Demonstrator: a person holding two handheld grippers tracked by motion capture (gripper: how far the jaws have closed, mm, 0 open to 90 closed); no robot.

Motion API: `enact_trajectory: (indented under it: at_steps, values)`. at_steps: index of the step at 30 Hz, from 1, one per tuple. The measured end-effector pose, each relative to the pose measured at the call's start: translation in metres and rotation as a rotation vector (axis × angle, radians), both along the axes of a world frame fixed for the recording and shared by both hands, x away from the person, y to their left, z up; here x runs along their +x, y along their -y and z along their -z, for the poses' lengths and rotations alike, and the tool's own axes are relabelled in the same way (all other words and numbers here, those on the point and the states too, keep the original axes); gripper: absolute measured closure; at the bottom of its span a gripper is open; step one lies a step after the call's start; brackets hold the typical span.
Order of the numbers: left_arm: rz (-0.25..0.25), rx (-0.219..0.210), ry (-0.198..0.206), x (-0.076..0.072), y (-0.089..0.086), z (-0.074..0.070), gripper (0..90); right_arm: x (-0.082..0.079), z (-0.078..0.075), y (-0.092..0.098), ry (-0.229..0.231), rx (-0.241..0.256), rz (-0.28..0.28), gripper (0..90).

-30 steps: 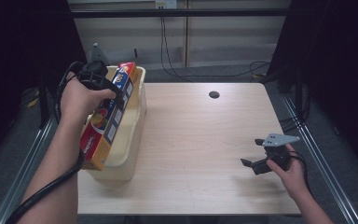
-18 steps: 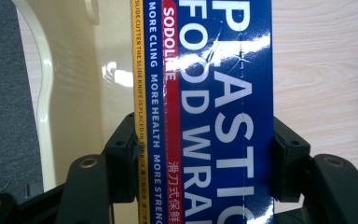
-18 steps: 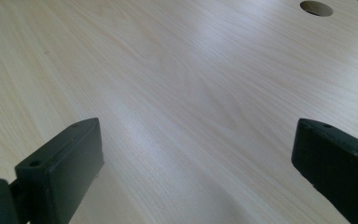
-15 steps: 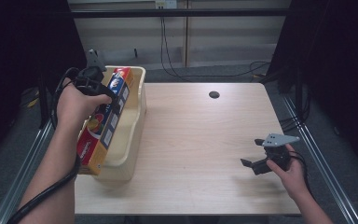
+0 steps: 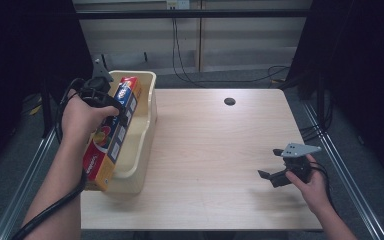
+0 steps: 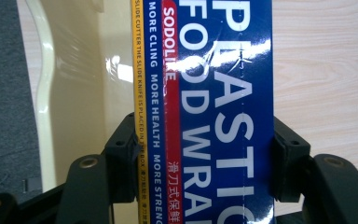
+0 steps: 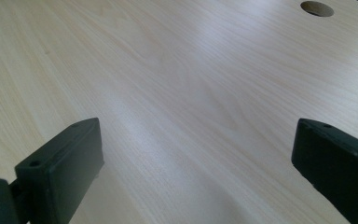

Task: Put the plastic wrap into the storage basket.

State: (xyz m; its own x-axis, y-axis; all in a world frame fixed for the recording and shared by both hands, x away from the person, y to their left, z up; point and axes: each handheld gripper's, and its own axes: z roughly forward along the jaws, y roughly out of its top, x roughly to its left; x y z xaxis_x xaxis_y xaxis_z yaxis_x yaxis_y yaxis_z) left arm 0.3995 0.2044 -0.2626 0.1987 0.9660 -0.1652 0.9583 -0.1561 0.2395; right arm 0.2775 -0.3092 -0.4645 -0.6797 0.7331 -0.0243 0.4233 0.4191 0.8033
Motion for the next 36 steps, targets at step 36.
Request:
enact_trajectory:
  at_steps: [36]
  values:
    - [0.009, -0.003, -0.057, 0.007, 0.007, 0.043, 40.2, 0.000, 0.001, 0.000, 0.001, -0.005, 0.000, 2.3]
